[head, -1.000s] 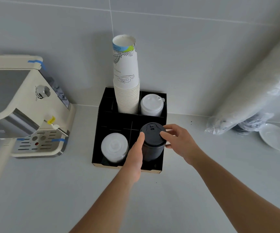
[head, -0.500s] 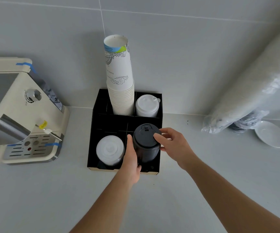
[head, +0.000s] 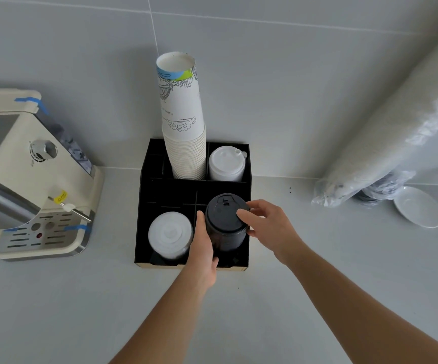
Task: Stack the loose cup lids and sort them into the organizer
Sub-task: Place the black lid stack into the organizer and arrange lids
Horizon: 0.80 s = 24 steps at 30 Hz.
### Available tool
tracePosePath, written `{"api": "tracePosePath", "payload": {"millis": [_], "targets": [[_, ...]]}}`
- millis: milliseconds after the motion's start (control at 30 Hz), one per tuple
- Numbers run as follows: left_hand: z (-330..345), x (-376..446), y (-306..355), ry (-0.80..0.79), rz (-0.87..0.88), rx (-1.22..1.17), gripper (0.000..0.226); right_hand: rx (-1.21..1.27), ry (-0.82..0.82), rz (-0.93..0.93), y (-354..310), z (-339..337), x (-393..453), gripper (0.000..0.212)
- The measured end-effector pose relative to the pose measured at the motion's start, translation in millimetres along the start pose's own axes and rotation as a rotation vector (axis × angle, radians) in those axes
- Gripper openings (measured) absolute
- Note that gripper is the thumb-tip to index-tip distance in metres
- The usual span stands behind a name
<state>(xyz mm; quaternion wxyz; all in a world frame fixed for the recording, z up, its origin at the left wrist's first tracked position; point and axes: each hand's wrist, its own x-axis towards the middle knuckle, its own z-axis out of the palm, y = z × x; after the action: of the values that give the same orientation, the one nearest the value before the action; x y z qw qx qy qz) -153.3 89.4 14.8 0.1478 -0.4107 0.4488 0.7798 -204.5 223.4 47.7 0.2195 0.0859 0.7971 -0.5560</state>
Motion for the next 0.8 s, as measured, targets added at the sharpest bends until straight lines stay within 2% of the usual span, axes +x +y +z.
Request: {"api": "tracePosePath", "payload": {"millis": [67, 167, 233, 433, 667, 733, 800], "targets": [[-2, -1, -2, -0.023, 0.056, 0.060, 0.061, -0.002, 0.011, 0.006, 1, 2, 0, 0.035], [-2, -5, -1, -0.039, 0.125, 0.166, 0.023, 0.016, 0.021, 0.006, 3, 2, 0, 0.047], [-6, -4, 2, -0.032, 0.156, 0.220, 0.016, 0.027, 0.023, 0.009, 5, 1, -1, 0.048], [-9, -6, 9, -0.048, 0.140, 0.246, 0.011, 0.074, 0.013, 0.044, 5, 1, -2, 0.024], [-7, -27, 21, -0.070, 0.122, 0.207, 0.038, 0.122, -0.028, 0.079, -9, -3, -10, 0.013], [-11, -31, 20, -0.076, 0.143, 0.211, 0.046, 0.086, -0.007, 0.073, -13, -3, -16, 0.022], [-18, -37, 18, -0.084, 0.178, 0.228, 0.024, 0.039, 0.055, 0.051, -20, -4, -25, 0.043]]}}
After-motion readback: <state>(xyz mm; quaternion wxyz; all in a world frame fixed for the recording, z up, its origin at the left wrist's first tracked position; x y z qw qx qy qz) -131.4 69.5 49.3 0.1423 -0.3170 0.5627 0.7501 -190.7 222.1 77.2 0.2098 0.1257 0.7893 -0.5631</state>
